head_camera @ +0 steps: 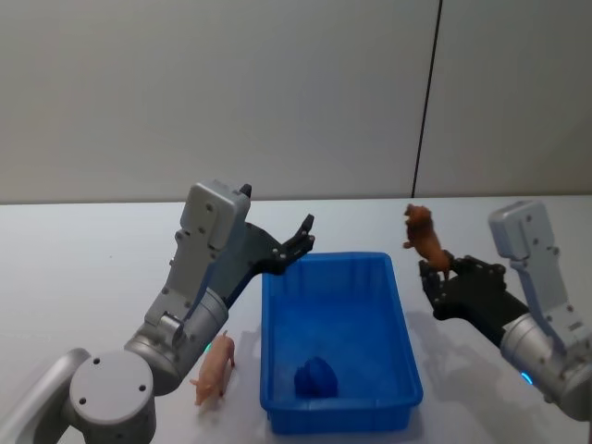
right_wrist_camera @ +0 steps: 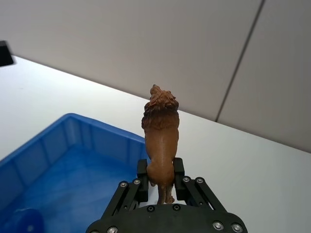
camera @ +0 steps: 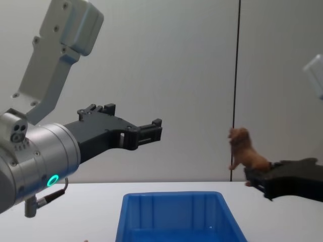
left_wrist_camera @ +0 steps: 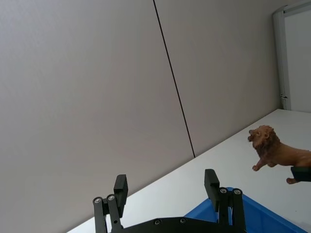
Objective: Pick up the two dolls from the table and place them into the box.
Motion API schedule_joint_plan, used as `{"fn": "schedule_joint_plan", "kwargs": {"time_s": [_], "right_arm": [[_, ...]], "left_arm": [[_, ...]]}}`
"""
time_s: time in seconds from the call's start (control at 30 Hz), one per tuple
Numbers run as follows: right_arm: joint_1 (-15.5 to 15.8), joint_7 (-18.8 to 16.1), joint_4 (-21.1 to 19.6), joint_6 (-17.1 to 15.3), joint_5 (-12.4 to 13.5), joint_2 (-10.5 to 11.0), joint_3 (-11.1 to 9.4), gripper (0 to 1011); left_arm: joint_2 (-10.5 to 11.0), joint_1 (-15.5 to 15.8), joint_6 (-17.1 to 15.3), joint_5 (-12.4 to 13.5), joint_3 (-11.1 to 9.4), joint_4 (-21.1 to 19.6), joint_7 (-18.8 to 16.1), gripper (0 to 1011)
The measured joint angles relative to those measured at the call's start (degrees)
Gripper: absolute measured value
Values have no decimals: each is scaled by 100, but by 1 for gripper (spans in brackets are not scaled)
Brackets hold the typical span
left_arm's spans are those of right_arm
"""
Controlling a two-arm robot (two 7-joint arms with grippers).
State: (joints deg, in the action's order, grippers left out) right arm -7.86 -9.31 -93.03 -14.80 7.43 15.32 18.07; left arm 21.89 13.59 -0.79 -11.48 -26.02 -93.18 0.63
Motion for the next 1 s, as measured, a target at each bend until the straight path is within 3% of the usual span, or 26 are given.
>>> {"fn": "schedule_joint_plan", "kwargs": {"time_s": [0.47,0.83,1.0], "right_arm": [[-444,-1169,271,-575,-244,-199,159,301],[-963,-2162,856,-1196,-540,-486,355,656],[-1073,-2330,977,-1291,-585,-536,389,810]], "left_arm": [[0,0,0,0,0,0,0,1001],[0,0,0,0,0,0,0,1001],[0,0,0,0,0,0,0,1001]]}}
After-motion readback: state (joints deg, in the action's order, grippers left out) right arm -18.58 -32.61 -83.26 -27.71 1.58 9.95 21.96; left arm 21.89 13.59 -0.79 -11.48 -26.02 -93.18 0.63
